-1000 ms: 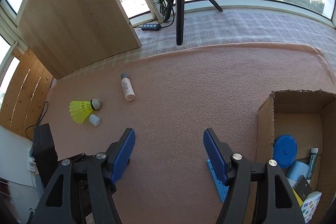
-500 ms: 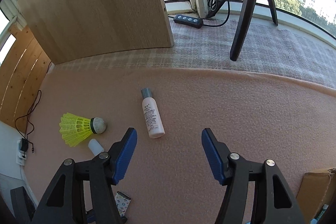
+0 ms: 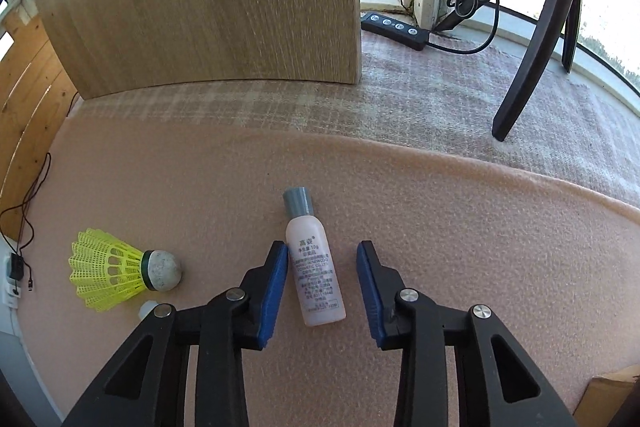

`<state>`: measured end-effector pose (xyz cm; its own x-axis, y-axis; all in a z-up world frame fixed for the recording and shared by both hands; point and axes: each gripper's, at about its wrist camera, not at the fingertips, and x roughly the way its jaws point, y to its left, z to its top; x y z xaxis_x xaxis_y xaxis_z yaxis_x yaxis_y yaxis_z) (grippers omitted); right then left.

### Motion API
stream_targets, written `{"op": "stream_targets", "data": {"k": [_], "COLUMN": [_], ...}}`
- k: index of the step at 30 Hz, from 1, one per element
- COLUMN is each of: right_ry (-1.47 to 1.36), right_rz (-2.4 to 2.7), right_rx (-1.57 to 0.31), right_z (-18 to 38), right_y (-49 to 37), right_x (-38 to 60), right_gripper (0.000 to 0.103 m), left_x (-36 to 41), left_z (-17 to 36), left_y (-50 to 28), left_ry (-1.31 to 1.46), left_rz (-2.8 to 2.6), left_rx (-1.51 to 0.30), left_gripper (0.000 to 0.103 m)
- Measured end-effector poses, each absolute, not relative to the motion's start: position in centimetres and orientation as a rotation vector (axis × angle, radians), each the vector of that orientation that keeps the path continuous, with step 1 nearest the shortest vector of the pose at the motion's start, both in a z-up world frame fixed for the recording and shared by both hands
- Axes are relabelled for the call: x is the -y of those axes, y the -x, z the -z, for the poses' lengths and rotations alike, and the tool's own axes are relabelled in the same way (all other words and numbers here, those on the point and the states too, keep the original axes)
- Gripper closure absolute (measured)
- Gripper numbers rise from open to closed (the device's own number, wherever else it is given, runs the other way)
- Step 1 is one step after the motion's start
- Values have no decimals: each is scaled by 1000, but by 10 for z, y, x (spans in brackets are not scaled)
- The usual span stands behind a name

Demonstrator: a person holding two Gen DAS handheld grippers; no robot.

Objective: Organize objects
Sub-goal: 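Grasp the patterned lighter with the left gripper while the right grasps the white lotion bottle, then carry the lighter and lotion bottle into the box and open both grippers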

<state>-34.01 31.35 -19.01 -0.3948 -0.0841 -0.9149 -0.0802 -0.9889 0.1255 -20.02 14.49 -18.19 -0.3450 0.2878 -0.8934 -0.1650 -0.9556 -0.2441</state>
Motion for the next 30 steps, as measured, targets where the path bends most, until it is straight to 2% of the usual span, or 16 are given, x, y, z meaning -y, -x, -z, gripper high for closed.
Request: {"op": "stream_targets", "data": {"k": [3,12,30], "right_ry": [-1732,-1738,-1626], "right_rz": [2620,2572,2621], "right_rx": [195,296,582], "right_z": [192,191,162], "right_y": [339,307,136], "right_x": [-311,-320,-347], "right_gripper": [84,85,85], "left_x": [-146,-144,-142], "left_z": [181,178,177], "left_y": [201,203,154], "left_ry": [1606,1604,1595], "left_rz": [-2366,-2353,-2294], "left_rx": [156,190,220], "left_gripper": [79,79,79]}}
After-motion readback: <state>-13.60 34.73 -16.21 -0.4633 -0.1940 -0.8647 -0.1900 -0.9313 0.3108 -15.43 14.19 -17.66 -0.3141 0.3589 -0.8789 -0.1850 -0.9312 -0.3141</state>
